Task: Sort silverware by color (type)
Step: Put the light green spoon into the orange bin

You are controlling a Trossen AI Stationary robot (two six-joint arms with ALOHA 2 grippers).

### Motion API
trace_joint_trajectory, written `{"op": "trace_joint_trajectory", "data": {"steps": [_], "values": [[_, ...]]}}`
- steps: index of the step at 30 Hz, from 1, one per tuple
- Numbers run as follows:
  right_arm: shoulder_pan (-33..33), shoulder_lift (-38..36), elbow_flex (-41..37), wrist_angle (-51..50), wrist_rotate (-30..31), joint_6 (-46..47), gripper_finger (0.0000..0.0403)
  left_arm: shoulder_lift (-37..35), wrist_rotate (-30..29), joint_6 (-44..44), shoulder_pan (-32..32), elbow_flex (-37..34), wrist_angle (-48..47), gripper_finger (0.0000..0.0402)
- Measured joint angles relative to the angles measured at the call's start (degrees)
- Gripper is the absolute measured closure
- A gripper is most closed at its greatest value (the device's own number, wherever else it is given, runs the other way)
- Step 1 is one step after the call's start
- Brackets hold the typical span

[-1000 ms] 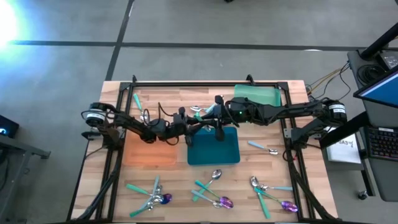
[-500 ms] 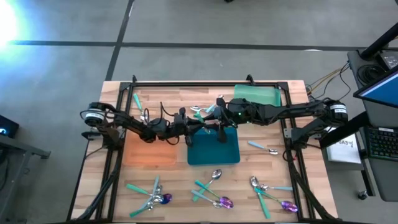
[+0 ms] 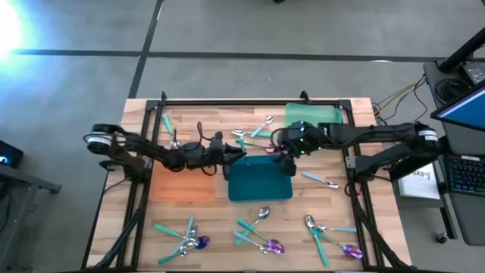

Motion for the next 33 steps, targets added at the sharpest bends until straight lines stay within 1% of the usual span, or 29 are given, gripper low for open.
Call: {"op": "trace_joint_trajectory", "data": {"steps": [6, 11, 15, 19, 22, 24, 28, 30, 33], "values": [[-0.01, 0.18, 0.0, -16.4, 0.02, 8.42, 0.0203, -10.74, 0.0, -1.12, -0.02, 0.59, -24.54, 0.0374], [0.41, 2.61, -0.03, -28.3, -0.03, 12.95, 0.0203, -21.24, 0.25, -5.06, -0.07, 0.61, -41.98, 0.0374], [0.65, 5.32, -0.15, -35.76, -0.47, 15.64, 0.0203, -30.11, 0.5, -6.78, -0.07, 0.61, -57.27, 0.0374], [0.74, 8.38, -0.82, -37.75, -0.64, 15.86, 0.0203, -38.82, 0.52, -10.04, -0.07, 0.63, -69.17, 0.0374], [0.71, 10.73, -1.81, -37.61, -1.98, 15.85, 0.0203, -44.16, 0.6, -13.89, -0.07, 0.63, -77.68, 0.0374], [0.71, 12.23, -2.73, -37.62, -2.01, 15.85, 0.0203, -47.05, 0.85, -16.18, -0.07, 0.63, -85.04, 0.0374], [0.71, 14.97, -4.45, -37.72, -1.97, 15.79, 0.0203, -49.82, 1.7, -20.42, -0.07, 0.63, -98.06, 0.0374], [0.71, 16.03, -4.96, -37.69, -1.97, 15.78, 0.0203, -50.1, 3.1, -21.23, -0.07, 0.63, -101.59, 0.0374], [0.71, 17.12, -5.68, -37.66, -1.97, 15.77, 0.0203, -49.44, 7.97, -21.39, -0.07, 0.63, -105.29, 0.0374]]}}
